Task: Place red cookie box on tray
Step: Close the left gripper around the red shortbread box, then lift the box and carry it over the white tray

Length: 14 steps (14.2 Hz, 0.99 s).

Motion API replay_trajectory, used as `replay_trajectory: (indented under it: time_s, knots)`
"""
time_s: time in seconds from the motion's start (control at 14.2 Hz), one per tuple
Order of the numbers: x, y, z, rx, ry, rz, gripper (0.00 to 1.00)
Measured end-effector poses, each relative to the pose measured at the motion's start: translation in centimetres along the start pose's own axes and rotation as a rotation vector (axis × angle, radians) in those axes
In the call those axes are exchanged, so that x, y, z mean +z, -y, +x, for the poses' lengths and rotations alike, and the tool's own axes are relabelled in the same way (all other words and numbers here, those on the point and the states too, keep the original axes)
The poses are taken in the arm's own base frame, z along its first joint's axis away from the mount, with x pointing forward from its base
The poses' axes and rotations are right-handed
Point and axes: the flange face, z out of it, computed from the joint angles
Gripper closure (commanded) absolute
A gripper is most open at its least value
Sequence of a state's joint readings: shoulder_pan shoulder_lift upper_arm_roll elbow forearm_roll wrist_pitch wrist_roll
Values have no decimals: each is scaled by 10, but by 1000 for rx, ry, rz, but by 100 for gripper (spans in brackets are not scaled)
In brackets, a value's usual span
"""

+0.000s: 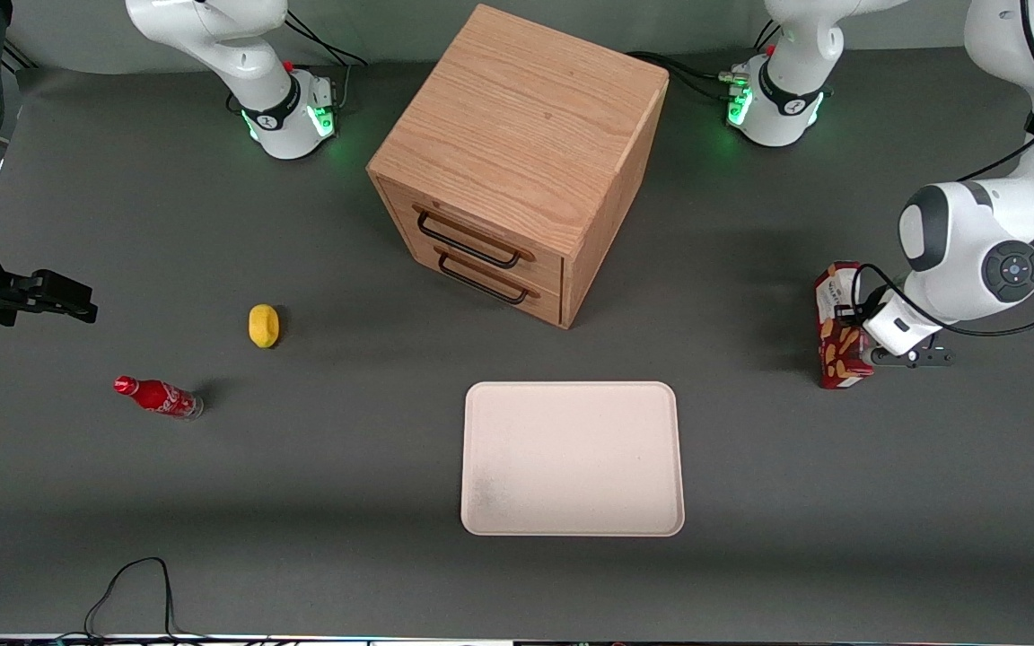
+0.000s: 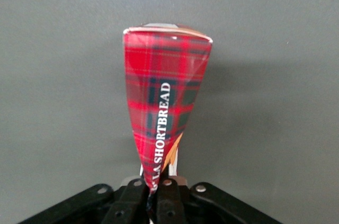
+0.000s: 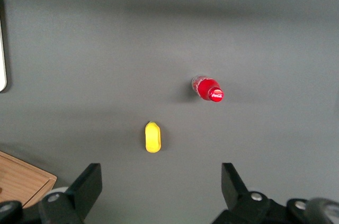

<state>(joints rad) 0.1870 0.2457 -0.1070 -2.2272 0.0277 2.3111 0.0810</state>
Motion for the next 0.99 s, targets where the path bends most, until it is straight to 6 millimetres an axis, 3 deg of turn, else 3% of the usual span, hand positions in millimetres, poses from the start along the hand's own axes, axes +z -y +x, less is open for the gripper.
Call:
replay_trajectory:
  time_s: [0.14,0.21,0.49,0.71,0.85,0.99]
  knots:
    - [-27,-2,6,7,18,2,100]
    - [-51,-3,10,10,35,3,100]
    - [-177,-11,29,24,7,14,100]
    - [-253,-40,35,33,-47,17,100]
    - [-284,-68,37,20,-51,5,100]
    - [-301,-102,46,-18,-35,-32,100]
